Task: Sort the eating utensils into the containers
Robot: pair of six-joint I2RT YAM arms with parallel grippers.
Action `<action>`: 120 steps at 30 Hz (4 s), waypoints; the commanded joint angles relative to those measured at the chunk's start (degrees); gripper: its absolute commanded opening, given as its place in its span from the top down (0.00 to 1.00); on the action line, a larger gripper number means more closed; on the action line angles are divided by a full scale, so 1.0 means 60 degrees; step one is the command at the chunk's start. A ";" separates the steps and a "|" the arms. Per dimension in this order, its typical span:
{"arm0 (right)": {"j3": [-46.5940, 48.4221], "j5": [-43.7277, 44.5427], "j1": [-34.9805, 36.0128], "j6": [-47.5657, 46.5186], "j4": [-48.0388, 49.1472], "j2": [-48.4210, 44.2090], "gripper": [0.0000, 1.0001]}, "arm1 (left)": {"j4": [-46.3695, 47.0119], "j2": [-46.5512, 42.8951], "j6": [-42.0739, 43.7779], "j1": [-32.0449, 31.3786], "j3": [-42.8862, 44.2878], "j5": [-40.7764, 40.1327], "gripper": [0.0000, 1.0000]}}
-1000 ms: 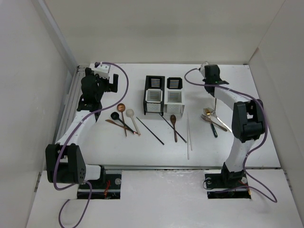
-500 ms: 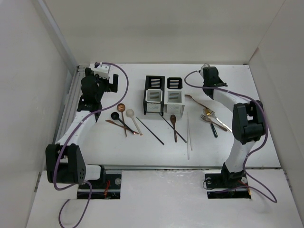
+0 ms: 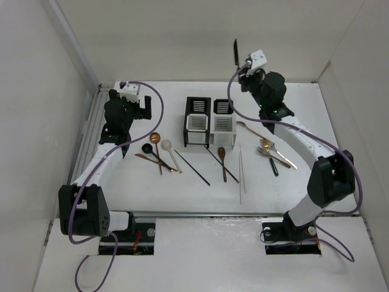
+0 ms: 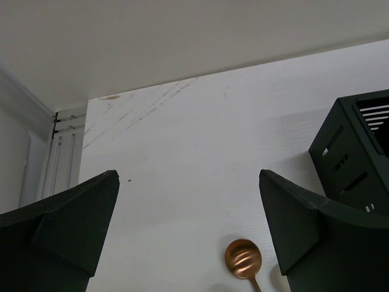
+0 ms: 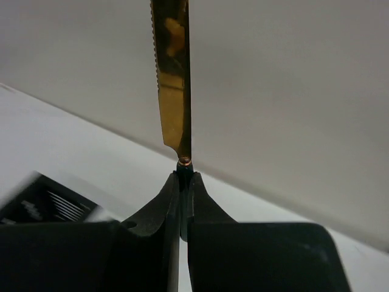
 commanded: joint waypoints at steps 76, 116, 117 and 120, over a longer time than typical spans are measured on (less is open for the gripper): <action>0.2625 -0.0891 -0.1249 -0.0755 -0.7846 0.4909 0.97 | -0.0936 -0.0276 -0.2658 -0.0031 -0.1235 -0.0442 0.15; 0.1659 -0.3585 0.1899 0.4547 0.7302 0.4703 1.00 | -0.1375 -0.0745 -0.3683 -0.0031 -0.1967 -0.0721 0.16; 0.1542 -0.3586 0.1900 0.4547 0.7301 0.4704 1.00 | -0.1375 -0.0745 -0.3683 -0.0031 -0.2054 -0.0721 0.16; 0.0971 -0.3586 0.1900 0.4547 0.7198 0.4792 1.00 | -0.1375 -0.0745 -0.3683 -0.0031 -0.2055 -0.0721 0.16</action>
